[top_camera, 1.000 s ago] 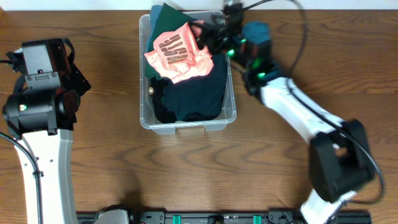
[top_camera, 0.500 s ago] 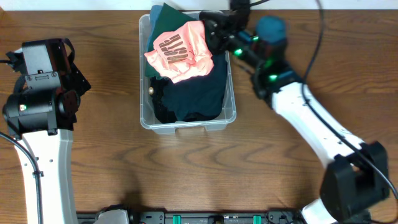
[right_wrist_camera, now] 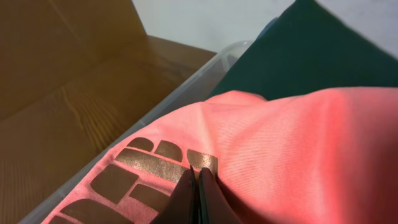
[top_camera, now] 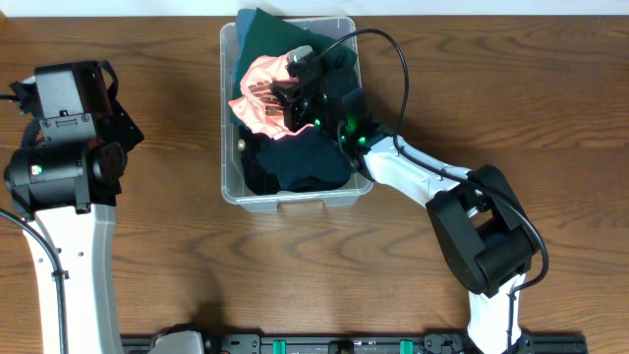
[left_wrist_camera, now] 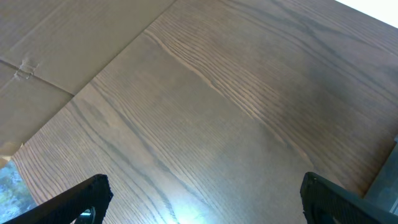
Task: Pack container
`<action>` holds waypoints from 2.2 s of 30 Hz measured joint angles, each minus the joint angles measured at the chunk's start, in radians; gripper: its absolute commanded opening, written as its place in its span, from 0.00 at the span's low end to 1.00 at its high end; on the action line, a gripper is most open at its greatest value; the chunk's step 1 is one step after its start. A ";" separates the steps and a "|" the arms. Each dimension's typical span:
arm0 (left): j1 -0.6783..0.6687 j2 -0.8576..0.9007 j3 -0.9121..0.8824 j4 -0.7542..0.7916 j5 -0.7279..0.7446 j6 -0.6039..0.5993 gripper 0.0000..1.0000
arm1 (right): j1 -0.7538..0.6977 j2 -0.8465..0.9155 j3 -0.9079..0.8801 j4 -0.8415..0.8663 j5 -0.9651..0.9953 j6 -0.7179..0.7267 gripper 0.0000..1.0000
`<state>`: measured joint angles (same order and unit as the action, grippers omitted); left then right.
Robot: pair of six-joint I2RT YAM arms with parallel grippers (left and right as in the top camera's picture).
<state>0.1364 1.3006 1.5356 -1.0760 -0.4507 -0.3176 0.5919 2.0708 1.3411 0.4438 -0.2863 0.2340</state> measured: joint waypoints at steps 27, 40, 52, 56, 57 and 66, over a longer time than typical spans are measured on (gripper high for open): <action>0.000 0.000 0.000 0.000 0.000 0.000 0.98 | -0.487 -0.612 0.004 -0.625 0.045 -0.026 0.99; 0.000 0.000 0.000 0.000 0.000 0.000 0.98 | -0.782 -0.851 -0.002 -0.828 0.059 -0.141 0.99; 0.000 0.000 0.000 0.000 0.000 0.000 0.98 | -0.784 -1.050 -0.002 -0.930 0.042 -0.170 0.99; 0.000 0.000 0.000 0.000 0.000 0.000 0.98 | -0.784 -1.059 -0.002 -0.962 -0.057 -0.170 0.99; 0.000 0.000 0.000 0.000 0.000 0.000 0.98 | -0.784 -1.059 -0.002 -0.972 -0.097 -0.170 0.99; 0.000 0.000 0.000 0.000 0.000 0.000 0.98 | -0.784 -1.062 -0.002 -1.128 -0.291 -0.190 0.99</action>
<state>0.1364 1.3006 1.5356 -1.0763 -0.4507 -0.3176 -0.1925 1.0092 1.3396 -0.6838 -0.5770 0.0441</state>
